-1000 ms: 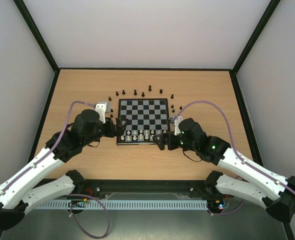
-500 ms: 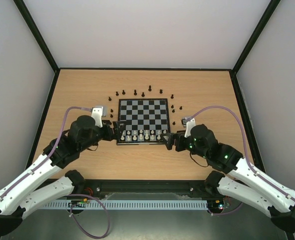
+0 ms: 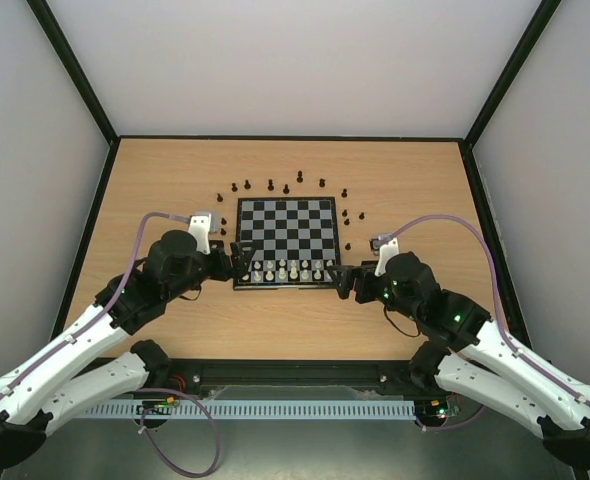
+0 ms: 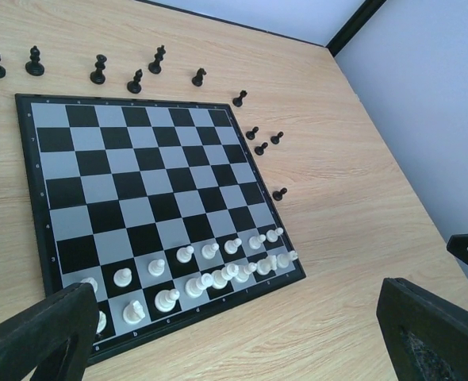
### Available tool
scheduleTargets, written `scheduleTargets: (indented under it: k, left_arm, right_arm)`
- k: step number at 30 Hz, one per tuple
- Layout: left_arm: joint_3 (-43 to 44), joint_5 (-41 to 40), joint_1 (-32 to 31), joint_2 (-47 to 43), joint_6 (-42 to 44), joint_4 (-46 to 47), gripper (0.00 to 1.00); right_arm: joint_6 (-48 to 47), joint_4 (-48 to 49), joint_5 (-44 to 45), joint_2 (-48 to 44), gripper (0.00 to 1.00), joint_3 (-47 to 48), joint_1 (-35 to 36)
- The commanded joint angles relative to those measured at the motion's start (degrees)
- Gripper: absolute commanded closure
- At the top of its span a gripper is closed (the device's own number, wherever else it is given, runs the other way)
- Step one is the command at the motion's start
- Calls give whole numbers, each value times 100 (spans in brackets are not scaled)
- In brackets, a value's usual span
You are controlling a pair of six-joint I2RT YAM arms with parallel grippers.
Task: Set up the chess pieces on the board
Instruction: Reset both arms
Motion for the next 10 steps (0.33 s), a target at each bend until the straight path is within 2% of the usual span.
scheduleTargets:
  k: [1,10]
  left_arm:
    - [-44,-63,-22,3,-15,153,1]
    - [-69,-133,-22,-50,3,115,1]
  right_arm:
    - [27,-76,206,-59,1,-71,-23]
    - [64,-56,310,11,1,-115,-23]
